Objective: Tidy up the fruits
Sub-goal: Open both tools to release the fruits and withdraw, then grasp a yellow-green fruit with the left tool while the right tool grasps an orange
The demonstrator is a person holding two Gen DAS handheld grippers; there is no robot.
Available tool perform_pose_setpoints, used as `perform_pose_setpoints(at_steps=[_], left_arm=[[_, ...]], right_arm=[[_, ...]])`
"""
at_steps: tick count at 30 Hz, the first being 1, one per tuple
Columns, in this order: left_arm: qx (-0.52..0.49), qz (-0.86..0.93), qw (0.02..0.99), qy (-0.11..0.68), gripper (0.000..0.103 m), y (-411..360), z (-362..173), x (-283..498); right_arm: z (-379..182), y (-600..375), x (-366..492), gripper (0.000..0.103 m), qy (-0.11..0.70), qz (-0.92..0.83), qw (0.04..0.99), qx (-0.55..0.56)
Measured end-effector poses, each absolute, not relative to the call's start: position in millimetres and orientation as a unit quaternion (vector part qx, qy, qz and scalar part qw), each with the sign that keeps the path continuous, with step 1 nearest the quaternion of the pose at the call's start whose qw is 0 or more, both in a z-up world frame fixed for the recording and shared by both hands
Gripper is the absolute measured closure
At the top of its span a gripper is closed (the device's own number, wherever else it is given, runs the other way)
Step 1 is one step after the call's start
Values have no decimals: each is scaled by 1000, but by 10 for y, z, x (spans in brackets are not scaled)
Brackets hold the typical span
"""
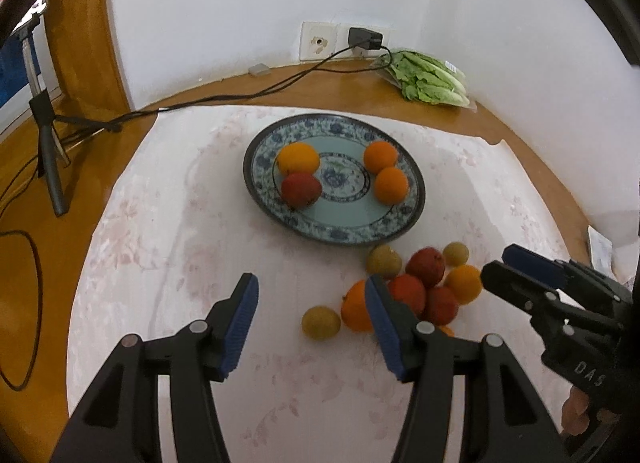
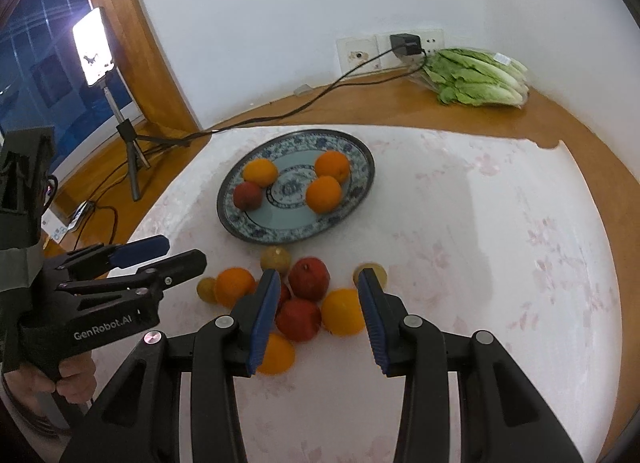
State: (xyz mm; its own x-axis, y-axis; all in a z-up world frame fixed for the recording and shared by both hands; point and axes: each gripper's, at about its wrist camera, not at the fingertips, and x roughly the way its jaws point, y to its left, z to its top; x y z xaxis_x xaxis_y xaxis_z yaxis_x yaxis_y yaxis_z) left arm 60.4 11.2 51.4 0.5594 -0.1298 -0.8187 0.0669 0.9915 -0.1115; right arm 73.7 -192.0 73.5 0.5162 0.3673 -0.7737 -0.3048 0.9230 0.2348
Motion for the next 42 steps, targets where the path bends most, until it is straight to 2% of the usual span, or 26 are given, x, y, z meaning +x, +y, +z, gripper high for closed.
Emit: perform_pose_setpoints(at_steps=[30, 33, 40, 42], left_arm=[[-6, -59, 882, 468, 47, 103, 152, 494], [-11, -65, 882, 466, 53, 114, 150, 500], [-20, -94, 879, 466, 78, 72, 160, 486], [-23, -100, 878, 468, 80, 69, 161, 487]], right_arm=[[473, -2010, 395, 61, 485, 184, 852, 69], [452, -2016, 389, 61, 488, 182, 851, 72], [435, -1995, 377, 61, 490, 182, 849, 72], [433, -1982, 371, 61, 491, 182, 849, 71]])
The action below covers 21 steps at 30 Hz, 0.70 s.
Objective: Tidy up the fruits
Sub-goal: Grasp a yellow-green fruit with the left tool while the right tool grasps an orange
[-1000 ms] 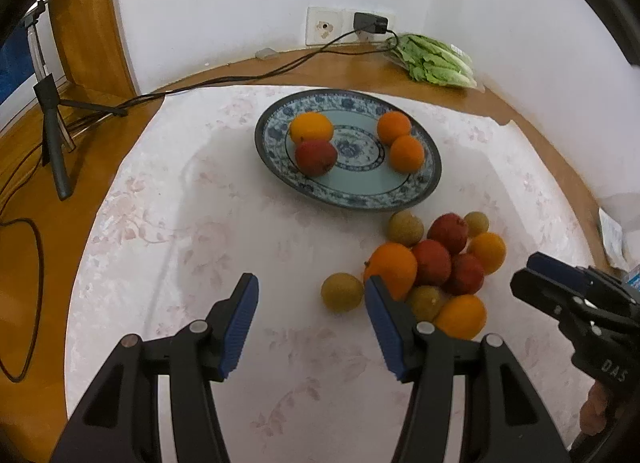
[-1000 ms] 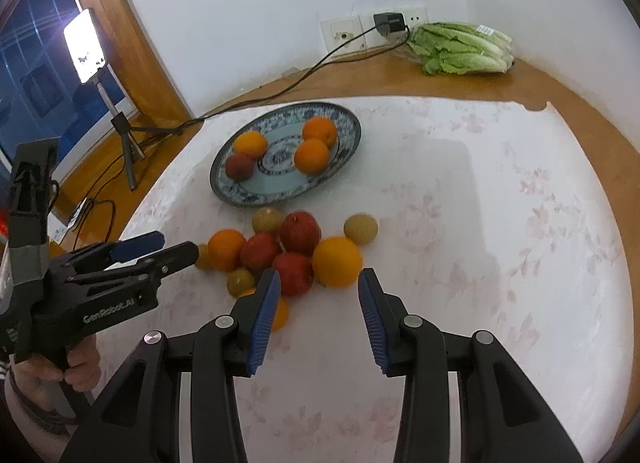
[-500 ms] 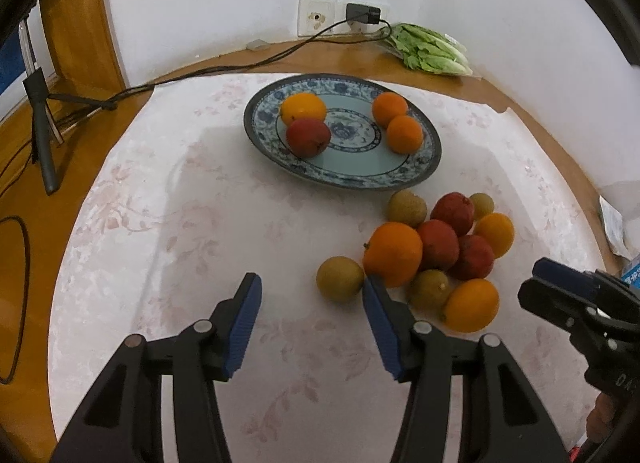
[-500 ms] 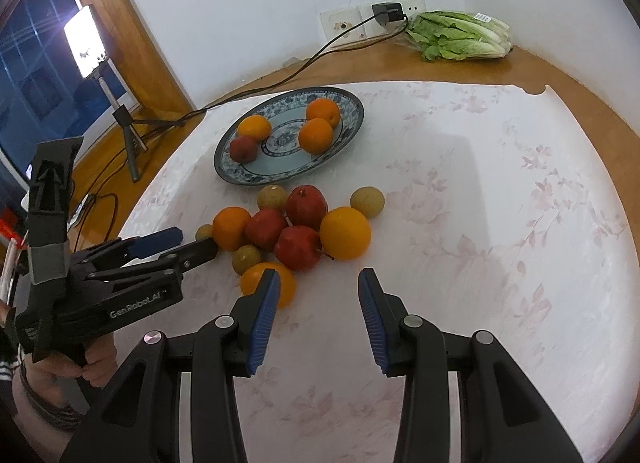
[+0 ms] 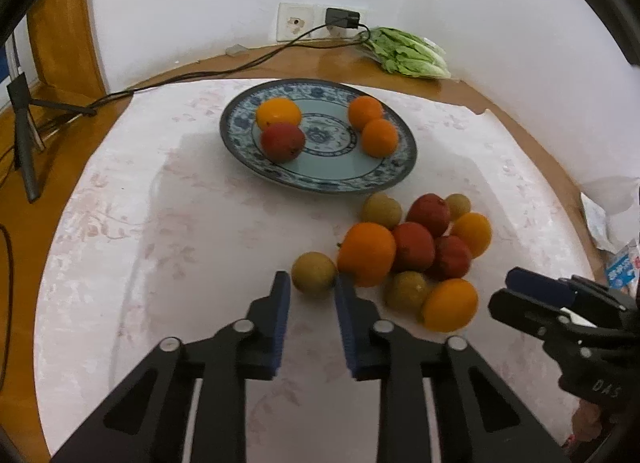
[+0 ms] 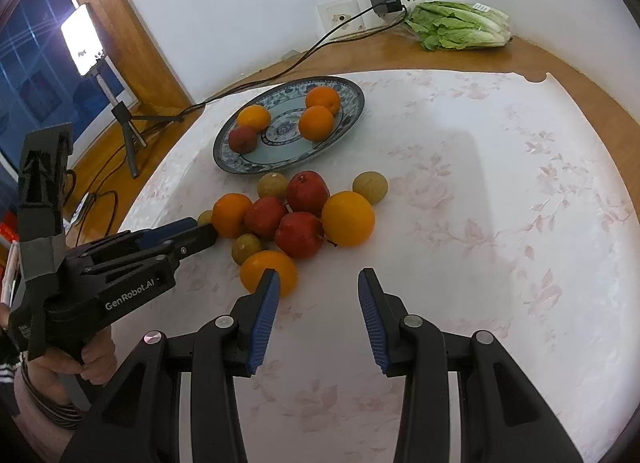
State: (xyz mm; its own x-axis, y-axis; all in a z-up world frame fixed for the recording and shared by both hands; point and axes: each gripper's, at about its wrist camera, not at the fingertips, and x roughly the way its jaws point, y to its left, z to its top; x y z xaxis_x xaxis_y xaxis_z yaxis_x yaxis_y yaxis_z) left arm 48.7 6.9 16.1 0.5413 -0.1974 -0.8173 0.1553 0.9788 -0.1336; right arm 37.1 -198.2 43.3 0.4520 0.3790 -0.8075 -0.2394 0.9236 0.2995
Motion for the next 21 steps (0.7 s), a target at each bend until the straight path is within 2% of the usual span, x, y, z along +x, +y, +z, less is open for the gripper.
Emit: perform_pose_setpoints(at_steps=[6, 16, 21], left_arm=[[-28, -109, 878, 464, 84, 87, 212, 441], [-44, -121, 875, 466, 84, 151, 212, 428], [-51, -122, 871, 474, 72, 139, 160, 471]], right_arm=[[443, -1937, 349, 61, 488, 189, 849, 71], [421, -1783, 330, 61, 488, 208, 845, 64], [402, -1696, 324, 61, 489, 214, 844, 52]])
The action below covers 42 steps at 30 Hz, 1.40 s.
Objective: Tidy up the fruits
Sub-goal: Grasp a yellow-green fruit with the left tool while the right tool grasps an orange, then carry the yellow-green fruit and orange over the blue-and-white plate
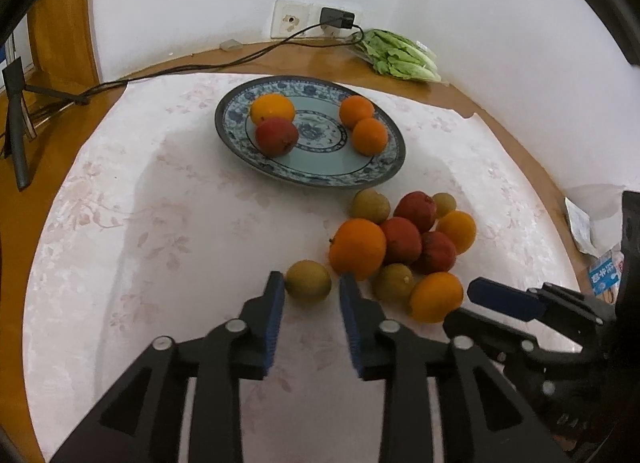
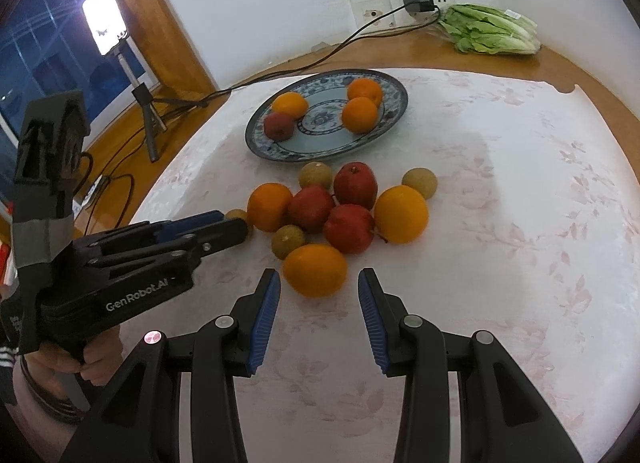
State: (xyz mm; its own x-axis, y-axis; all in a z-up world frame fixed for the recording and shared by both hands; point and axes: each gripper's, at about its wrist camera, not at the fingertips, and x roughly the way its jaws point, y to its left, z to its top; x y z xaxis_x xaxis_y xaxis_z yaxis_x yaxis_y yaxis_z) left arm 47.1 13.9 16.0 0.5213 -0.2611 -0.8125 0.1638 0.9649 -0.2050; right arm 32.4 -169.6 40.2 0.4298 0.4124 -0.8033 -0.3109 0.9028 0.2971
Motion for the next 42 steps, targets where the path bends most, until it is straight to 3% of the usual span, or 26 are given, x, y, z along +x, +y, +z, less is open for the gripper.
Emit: perform_pose_setpoints(at_steps=[4, 6, 42], left_arm=[[-52, -122, 871, 473, 72, 130, 148, 480], [-53, -123, 871, 472, 78, 141, 145, 477], [-79, -109, 878, 460, 78, 201, 494, 435]], right_arm=[[391, -1664, 329, 61, 490, 214, 844, 45], [380, -1646, 334, 61, 492, 215, 843, 44], [278, -1596, 388, 63, 491, 244, 835, 42]])
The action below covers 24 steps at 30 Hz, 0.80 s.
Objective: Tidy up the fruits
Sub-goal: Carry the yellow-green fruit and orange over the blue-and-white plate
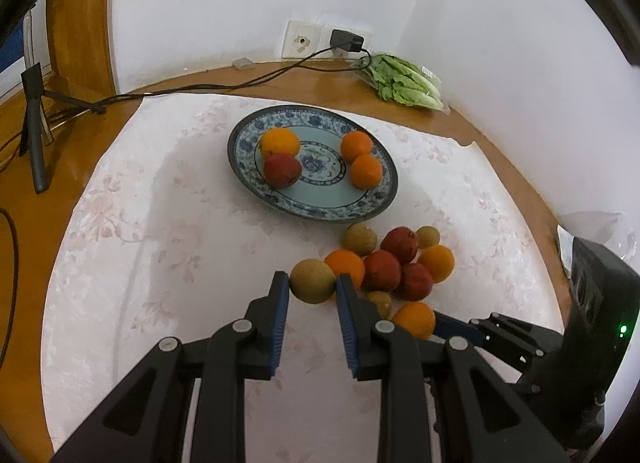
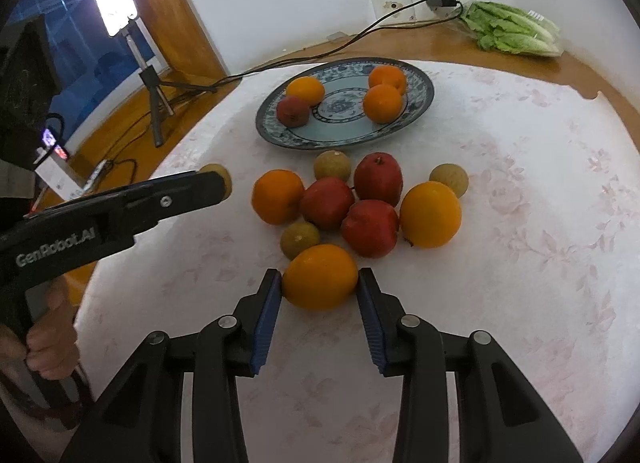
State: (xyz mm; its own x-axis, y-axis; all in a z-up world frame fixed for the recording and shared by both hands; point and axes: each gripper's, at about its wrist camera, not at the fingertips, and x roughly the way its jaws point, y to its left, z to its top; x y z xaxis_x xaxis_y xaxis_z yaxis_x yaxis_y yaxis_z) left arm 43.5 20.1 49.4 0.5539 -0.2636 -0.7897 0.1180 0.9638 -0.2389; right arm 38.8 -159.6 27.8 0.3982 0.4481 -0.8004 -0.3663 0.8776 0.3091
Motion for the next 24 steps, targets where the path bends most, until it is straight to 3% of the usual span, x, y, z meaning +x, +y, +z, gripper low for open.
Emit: perform_pose_setpoints(at_steps=[24], left_arm=[[-52, -101, 885, 451, 78, 43, 649, 1075]], right_arm=[[901, -1884, 952, 63, 437, 232, 869, 31]])
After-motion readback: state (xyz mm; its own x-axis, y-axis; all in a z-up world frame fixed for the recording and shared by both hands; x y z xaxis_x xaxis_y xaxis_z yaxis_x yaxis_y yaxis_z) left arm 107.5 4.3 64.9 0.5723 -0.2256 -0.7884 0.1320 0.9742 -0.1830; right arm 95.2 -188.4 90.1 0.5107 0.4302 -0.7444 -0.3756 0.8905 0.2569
